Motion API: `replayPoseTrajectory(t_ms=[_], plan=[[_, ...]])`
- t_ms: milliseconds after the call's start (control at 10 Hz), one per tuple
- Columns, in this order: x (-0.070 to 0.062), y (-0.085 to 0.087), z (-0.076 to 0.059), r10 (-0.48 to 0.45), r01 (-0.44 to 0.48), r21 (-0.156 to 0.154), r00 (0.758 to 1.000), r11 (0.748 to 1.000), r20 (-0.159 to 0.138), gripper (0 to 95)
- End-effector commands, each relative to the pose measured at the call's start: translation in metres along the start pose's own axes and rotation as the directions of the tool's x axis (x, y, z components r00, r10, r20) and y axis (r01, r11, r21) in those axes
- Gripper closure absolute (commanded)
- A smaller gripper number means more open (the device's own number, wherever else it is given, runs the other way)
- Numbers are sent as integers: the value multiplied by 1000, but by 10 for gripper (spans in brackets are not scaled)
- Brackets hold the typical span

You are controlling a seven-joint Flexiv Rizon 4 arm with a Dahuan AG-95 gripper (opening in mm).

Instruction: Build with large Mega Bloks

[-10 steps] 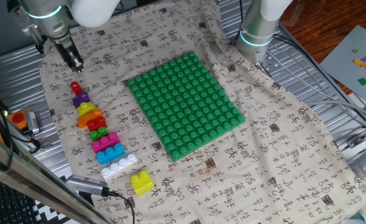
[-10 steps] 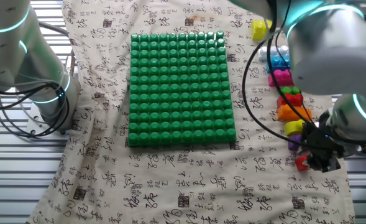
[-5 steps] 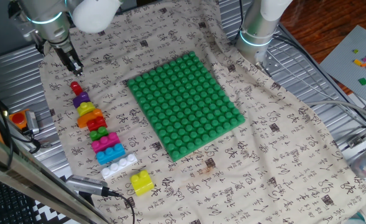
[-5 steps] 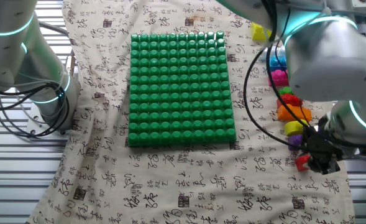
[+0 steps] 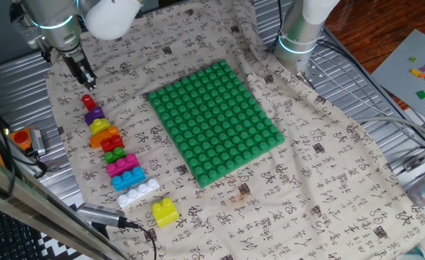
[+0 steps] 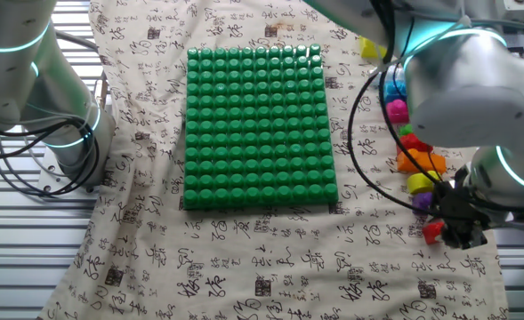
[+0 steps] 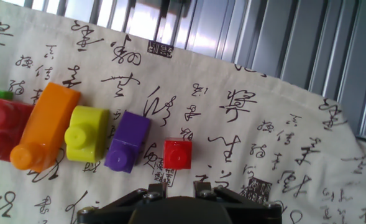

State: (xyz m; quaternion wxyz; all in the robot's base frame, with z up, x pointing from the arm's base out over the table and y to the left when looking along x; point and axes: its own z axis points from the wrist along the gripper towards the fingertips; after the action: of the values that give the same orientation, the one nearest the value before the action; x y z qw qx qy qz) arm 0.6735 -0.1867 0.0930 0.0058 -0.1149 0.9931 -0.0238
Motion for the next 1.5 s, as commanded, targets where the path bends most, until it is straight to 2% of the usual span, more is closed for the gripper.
replayPoseTrajectory(t_ms=[100, 200, 400, 500, 800, 900, 1000, 1500], plan=[[-1, 0, 0, 15, -15, -4, 1000, 1000, -4, 570], [-1, 0, 0, 34, -35, -5, 999, 999, -17, 570], [-1, 0, 0, 37, -37, -6, 999, 999, -20, 570], [-1, 0, 0, 38, -38, -7, 999, 999, -16, 760], [-1, 0, 0, 31, -31, -7, 999, 999, -14, 760], [-4, -4, 4, 24, -25, -8, 1000, 1000, -12, 760], [-9, -6, 9, 24, -24, -8, 1000, 1000, -7, 570], [-20, -8, 23, 37, -36, -24, 999, 999, 13, 570]])
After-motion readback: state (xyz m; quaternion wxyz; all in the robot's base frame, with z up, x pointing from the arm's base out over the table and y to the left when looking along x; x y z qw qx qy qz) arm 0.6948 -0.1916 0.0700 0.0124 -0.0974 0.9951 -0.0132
